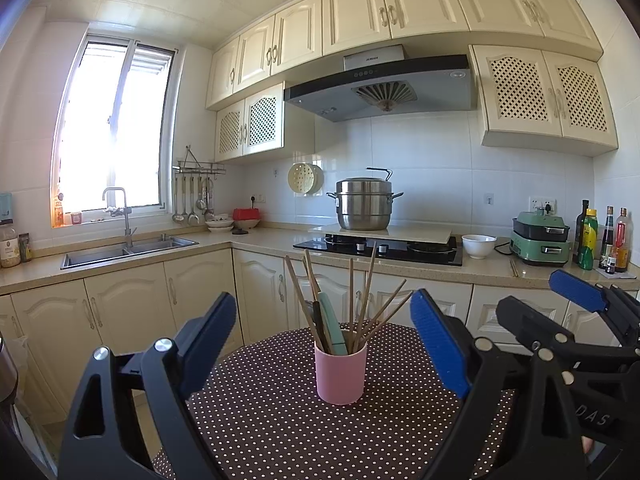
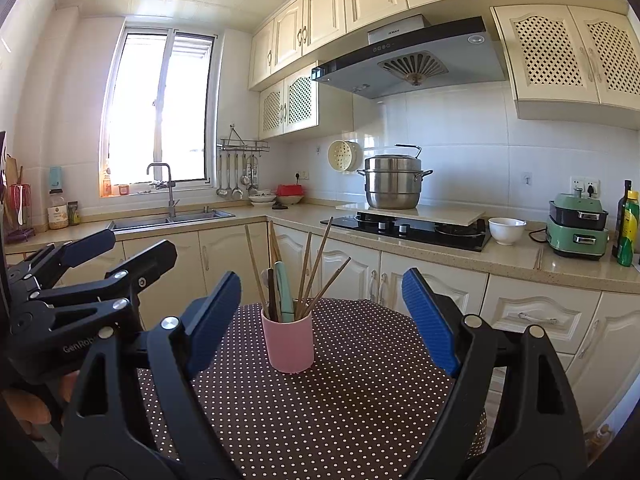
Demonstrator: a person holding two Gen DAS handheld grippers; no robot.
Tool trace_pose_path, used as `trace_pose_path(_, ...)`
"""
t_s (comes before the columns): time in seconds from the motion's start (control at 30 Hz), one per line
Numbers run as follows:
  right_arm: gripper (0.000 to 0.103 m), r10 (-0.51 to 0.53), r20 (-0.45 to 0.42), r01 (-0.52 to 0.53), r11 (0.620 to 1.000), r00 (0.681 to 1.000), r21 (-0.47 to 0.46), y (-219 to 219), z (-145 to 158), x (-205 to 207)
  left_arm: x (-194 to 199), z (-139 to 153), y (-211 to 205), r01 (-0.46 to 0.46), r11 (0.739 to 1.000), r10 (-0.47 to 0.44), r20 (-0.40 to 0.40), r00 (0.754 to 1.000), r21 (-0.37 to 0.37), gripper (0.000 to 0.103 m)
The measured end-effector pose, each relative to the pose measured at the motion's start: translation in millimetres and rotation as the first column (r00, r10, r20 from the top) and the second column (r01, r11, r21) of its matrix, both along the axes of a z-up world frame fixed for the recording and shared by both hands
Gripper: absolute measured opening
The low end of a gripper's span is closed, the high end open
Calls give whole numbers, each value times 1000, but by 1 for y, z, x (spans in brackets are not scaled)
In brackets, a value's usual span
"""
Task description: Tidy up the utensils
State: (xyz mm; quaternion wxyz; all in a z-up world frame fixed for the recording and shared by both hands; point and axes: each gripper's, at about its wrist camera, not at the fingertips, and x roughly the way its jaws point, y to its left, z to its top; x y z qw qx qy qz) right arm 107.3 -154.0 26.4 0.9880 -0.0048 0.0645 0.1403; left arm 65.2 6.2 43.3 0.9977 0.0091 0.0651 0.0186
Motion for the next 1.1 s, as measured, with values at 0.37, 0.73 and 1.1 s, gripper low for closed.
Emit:
trace_pose_path(0.37,82,0,-3,0,1000,1000,0,0,-1,1,2,0,0,-3,1000,3,-3,1000,0,87)
trace_pose_path(0.73,82,1,-6,-1,1000,1000,0,0,-1,1,4,-1,1,-4,1000,4,-5,1000,1,87)
trace_pose_path(1.1,82,-1,-8,1,1000,1000,-1,0,-2,1,4,-1,1,-3,1000,3,-5,1000,1,87)
